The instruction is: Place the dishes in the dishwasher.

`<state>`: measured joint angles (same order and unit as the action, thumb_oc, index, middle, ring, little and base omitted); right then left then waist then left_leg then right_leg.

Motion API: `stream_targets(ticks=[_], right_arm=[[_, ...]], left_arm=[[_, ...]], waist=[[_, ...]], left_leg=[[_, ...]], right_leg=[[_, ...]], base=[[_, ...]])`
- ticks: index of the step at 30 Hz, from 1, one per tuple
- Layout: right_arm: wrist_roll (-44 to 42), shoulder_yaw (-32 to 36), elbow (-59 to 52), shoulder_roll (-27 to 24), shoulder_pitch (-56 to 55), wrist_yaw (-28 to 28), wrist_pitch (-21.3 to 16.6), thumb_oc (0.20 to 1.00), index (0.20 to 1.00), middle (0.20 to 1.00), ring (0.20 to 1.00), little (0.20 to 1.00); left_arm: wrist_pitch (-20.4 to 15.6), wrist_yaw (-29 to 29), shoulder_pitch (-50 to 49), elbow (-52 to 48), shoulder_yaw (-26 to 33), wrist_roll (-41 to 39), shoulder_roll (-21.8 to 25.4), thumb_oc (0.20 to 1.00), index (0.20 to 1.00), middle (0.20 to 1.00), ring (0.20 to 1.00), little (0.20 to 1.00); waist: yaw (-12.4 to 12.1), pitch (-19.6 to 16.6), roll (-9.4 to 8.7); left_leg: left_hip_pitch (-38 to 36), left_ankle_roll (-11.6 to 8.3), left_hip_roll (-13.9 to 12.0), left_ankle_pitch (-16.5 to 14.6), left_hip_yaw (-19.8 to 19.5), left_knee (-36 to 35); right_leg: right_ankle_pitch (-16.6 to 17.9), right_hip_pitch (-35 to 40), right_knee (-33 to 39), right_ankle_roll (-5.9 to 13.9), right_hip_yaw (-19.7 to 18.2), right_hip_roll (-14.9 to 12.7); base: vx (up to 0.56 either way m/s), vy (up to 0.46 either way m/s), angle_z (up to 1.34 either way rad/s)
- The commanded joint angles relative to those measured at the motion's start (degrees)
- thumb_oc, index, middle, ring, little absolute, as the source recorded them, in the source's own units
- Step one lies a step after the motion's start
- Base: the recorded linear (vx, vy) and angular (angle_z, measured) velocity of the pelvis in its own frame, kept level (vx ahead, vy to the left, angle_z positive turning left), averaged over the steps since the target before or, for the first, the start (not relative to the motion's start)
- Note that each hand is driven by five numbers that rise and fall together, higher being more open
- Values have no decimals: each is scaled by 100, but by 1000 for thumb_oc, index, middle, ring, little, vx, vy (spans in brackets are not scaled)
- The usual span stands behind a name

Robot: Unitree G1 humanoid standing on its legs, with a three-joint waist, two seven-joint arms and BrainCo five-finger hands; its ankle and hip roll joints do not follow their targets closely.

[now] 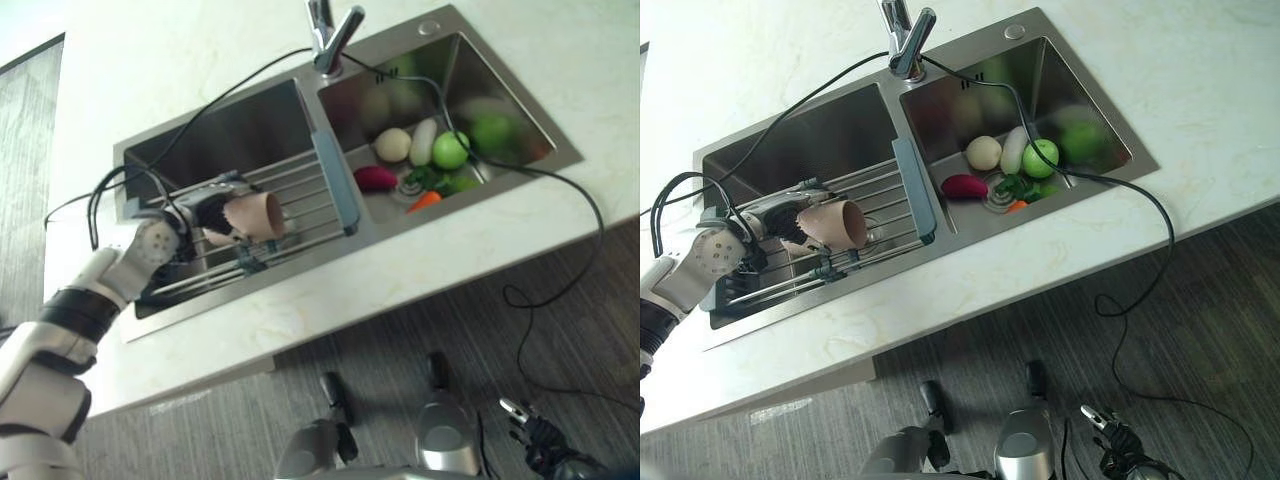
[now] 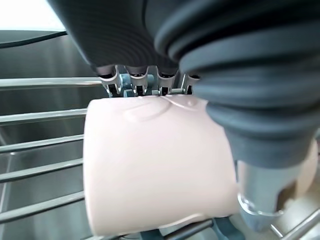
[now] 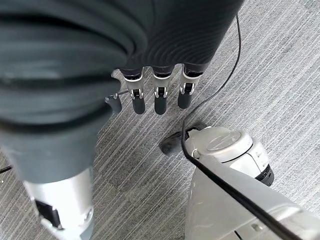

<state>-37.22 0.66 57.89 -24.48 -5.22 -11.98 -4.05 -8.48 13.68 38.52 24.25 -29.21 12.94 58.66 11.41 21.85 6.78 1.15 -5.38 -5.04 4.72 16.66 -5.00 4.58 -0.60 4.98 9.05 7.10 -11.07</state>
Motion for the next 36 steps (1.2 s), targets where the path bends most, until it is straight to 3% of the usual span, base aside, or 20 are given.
stream_targets(ticks=[1, 5, 10, 13, 14, 15, 30, 36], right_arm=[[-185, 103, -162, -10, -48, 35, 19, 1000, 1000, 1000, 1000, 1000], [-179, 130, -170, -40, -53, 25, 36, 1000, 1000, 1000, 1000, 1000], [-182, 168, -172, -80, -56, 1, 17, 1000, 1000, 1000, 1000, 1000], [-196, 175, -193, -90, -40, -8, -21, 1000, 1000, 1000, 1000, 1000], [-209, 175, -197, -97, -31, -10, -27, 1000, 1000, 1000, 1000, 1000], [-219, 171, -208, -105, -13, -3, -31, 1000, 1000, 1000, 1000, 1000], [-310, 135, -328, -115, 87, 95, -84, 1000, 1000, 1000, 1000, 1000], [-362, 110, -406, -116, 118, 83, -89, 1000, 1000, 1000, 1000, 1000]], left_arm=[[174, -19, 477, 311, 210, 42, 101, 1000, 1000, 1000, 1000, 1000], [154, 56, 507, 390, 174, -21, 113, 1000, 1000, 1000, 1000, 1000], [430, 407, 489, 426, 116, -14, 73, 1000, 1000, 1000, 1000, 1000], [602, 515, 482, 509, 57, -72, 3, 658, 658, 658, 658, 658], [640, 520, 487, 534, 37, -51, -14, 868, 868, 868, 868, 868], [650, 505, 491, 592, 9, -72, -33, 1000, 1000, 1000, 1000, 1000], [908, 687, 498, 967, -73, 170, -259, 1000, 1000, 1000, 1000, 1000], [868, 773, 579, 1108, -194, 721, -236, 1000, 1000, 1000, 1000, 1000]], waist=[[72, -174, 43], [99, -152, 57], [124, -107, 81], [148, -83, 85], [151, -80, 86], [158, -78, 87], [203, -12, 51], [217, 34, 17]], left_leg=[[172, 104, -154, -623, -112, 692], [185, 97, -161, -622, -82, 703], [212, 94, -158, -615, -67, 704], [222, 98, -155, -614, -69, 706], [225, 97, -155, -613, -67, 704], [229, 92, -161, -610, -55, 705], [322, 80, -209, -592, -26, 763], [380, 81, -229, -590, -31, 798]], right_leg=[[-441, -625, -845, 196, -131, -167], [-433, -662, -857, 203, -147, -183], [-411, -711, -860, 211, -156, -196], [-399, -735, -862, 213, -167, -201], [-395, -738, -857, 214, -167, -202], [-390, -746, -854, 214, -165, -205], [-362, -880, -903, 198, -195, -199], [-356, -951, -944, 194, -203, -194]], base=[[0, 0, 0], [-11, 8, -6], [-17, 3, -3], [0, 0, 0], [0, 0, 0], [0, 0, 0], [0, 0, 0], [0, 0, 0]])
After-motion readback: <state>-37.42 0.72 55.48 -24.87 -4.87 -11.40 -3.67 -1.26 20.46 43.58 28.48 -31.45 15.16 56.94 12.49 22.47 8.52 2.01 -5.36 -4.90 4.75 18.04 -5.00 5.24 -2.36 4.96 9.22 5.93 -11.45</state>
